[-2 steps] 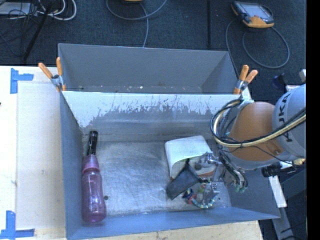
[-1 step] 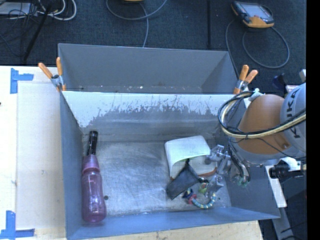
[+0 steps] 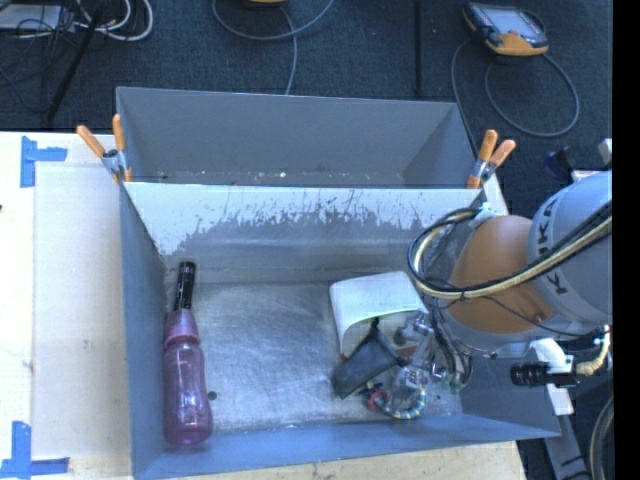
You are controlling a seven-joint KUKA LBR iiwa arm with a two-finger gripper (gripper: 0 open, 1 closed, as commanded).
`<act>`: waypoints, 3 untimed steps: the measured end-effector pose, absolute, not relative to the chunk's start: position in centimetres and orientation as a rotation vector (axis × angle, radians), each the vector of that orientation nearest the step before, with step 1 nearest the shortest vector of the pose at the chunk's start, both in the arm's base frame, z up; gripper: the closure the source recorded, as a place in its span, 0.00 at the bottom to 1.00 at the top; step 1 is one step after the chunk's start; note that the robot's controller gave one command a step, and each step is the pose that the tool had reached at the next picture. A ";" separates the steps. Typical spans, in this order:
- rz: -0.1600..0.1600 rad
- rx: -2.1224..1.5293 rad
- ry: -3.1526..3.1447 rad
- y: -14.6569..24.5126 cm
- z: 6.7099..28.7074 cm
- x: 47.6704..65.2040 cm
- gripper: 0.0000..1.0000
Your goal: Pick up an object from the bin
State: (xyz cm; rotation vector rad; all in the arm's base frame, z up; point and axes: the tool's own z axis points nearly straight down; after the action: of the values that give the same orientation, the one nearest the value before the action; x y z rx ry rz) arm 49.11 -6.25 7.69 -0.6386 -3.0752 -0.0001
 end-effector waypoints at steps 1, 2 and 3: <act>0.000 -0.730 -3.044 -5.6 7.3 50.4 1.00; 0.000 -0.729 -3.045 -5.6 7.3 50.4 1.00; 0.001 -0.729 -3.044 -5.6 7.7 50.2 1.00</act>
Offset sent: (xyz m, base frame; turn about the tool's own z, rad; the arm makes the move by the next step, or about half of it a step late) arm 0.0000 0.0000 0.0000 0.0000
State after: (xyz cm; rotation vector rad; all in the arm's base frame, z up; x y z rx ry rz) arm 50.25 -5.59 7.71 -0.7286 -3.0437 0.0013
